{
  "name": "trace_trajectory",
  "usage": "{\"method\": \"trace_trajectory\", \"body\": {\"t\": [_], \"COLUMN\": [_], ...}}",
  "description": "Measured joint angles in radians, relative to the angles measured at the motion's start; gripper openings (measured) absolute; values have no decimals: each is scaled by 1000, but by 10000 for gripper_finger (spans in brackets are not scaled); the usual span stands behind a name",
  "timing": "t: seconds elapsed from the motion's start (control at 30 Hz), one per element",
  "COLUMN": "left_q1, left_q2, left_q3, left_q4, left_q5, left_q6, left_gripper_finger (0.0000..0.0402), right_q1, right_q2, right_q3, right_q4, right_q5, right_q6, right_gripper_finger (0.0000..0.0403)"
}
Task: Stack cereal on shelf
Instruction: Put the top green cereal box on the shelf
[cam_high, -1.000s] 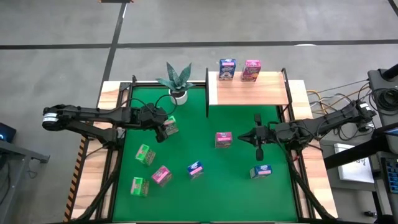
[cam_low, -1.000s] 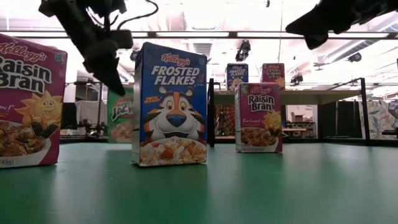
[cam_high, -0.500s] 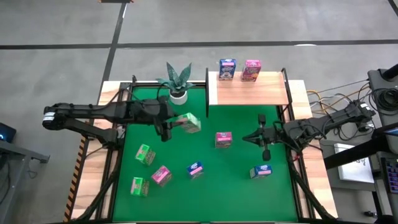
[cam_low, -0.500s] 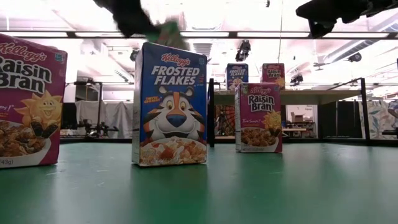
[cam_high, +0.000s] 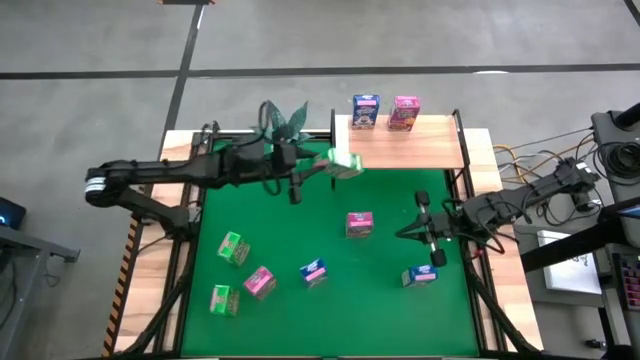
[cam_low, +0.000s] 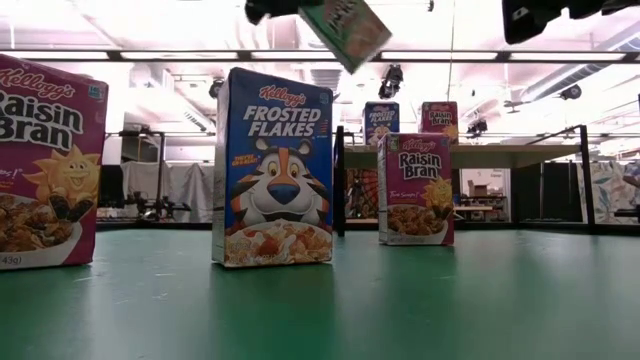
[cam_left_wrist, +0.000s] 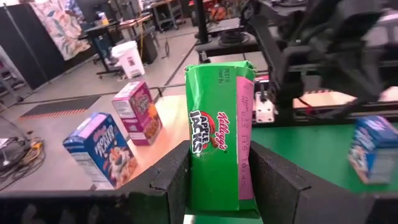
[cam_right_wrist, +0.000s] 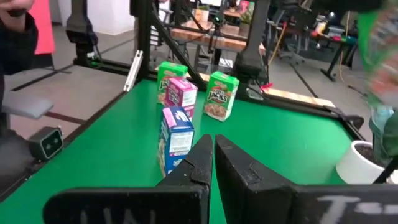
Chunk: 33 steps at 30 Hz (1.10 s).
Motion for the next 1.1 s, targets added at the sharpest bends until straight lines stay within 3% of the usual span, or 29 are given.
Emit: {"method": "trace_trajectory", "body": {"t": [0.23, 0.67, 1.1], "left_q1": [52, 123, 147], "left_q2": [192, 443, 521], "left_q3": [189, 396, 427], "left_q4": [-88, -97, -88], "left_q5": [0, -1, -1], "left_q6": [49, 22, 21], "left_gripper_finger": [132, 132, 132], "right_q1": [33, 37, 37], "right_q2": [-32, -33, -33], "right_q3": [-13, -30, -30], "right_q4": [-2, 1, 7], "right_q5": [0, 0, 8], "right_q6": [-21, -12, 11], "right_gripper_finger": [9, 9, 9]}}
